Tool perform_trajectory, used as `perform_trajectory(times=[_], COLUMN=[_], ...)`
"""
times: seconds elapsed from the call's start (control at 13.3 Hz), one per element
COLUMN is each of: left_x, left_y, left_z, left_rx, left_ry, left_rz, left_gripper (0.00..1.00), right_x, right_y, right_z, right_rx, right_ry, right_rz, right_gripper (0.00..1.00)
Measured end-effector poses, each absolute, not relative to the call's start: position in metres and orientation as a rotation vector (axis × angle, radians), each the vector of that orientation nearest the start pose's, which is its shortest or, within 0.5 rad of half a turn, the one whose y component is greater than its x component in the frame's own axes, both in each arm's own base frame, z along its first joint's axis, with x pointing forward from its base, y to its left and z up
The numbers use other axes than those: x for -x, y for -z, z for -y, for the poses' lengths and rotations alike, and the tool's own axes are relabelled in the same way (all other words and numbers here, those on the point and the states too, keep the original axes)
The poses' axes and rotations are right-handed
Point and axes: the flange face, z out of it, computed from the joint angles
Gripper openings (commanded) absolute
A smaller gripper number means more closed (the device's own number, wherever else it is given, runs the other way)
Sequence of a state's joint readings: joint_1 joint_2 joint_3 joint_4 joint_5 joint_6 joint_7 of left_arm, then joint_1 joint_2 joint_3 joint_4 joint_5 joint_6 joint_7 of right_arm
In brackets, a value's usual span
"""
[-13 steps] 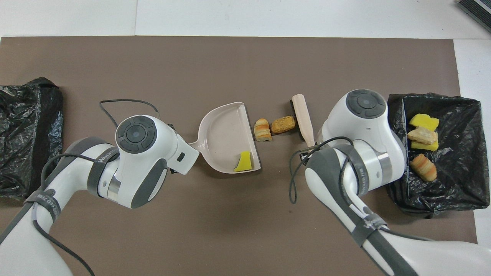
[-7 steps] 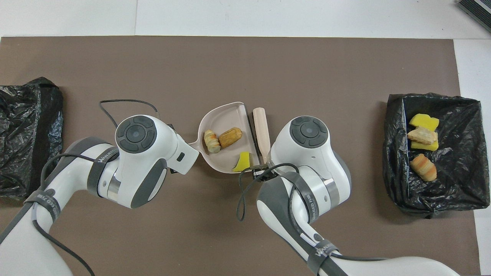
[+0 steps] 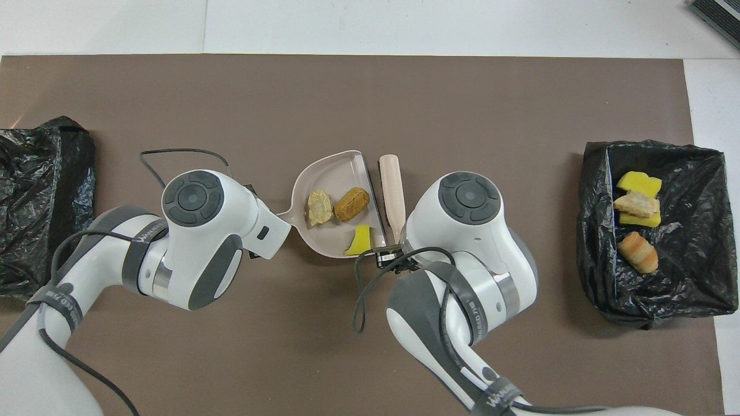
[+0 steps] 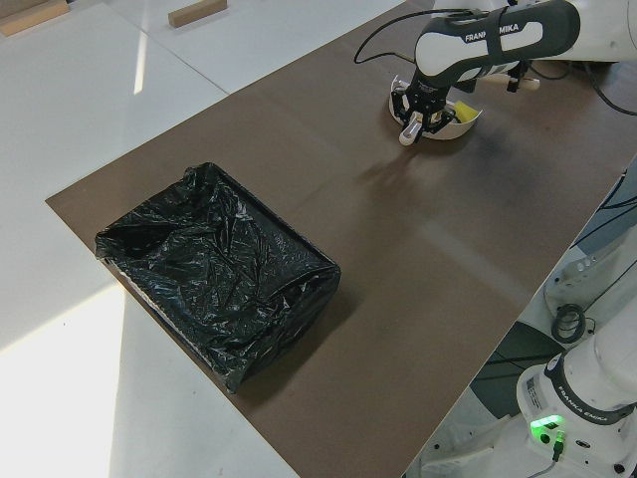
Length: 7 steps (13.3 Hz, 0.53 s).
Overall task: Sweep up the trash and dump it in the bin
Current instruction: 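Carry the dustpan with the left gripper over the bag while the right gripper withdraws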
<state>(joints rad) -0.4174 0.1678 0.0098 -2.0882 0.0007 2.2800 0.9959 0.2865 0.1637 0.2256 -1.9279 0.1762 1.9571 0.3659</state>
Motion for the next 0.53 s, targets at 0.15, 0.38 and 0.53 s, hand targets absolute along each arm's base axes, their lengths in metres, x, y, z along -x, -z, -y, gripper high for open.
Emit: perform_trajectory(times=[0.15,0.38,0.53], left_x=[-0.537,-0.556,-0.570], left_y=[-0.344,-0.348,-0.366], left_z=[0.202,0.148,0.118], left_rx=[2.414,2.439,2.477], left_ry=[0.057,0.092,0.114], left_rz=[-2.069,-2.105,-2.113], left_gripper=[0.00,0.00,0.00], right_x=[-0.497,-0.480,-0.456], right_y=[-0.435,-0.478,-0.487], right_z=[-0.269,-0.256,-0.265], right_rx=[3.013,3.026,3.043], right_ry=[-0.295,-0.252,-0.255], right_rz=[0.070,0.007,0.013], right_gripper=[0.00,0.00,0.00])
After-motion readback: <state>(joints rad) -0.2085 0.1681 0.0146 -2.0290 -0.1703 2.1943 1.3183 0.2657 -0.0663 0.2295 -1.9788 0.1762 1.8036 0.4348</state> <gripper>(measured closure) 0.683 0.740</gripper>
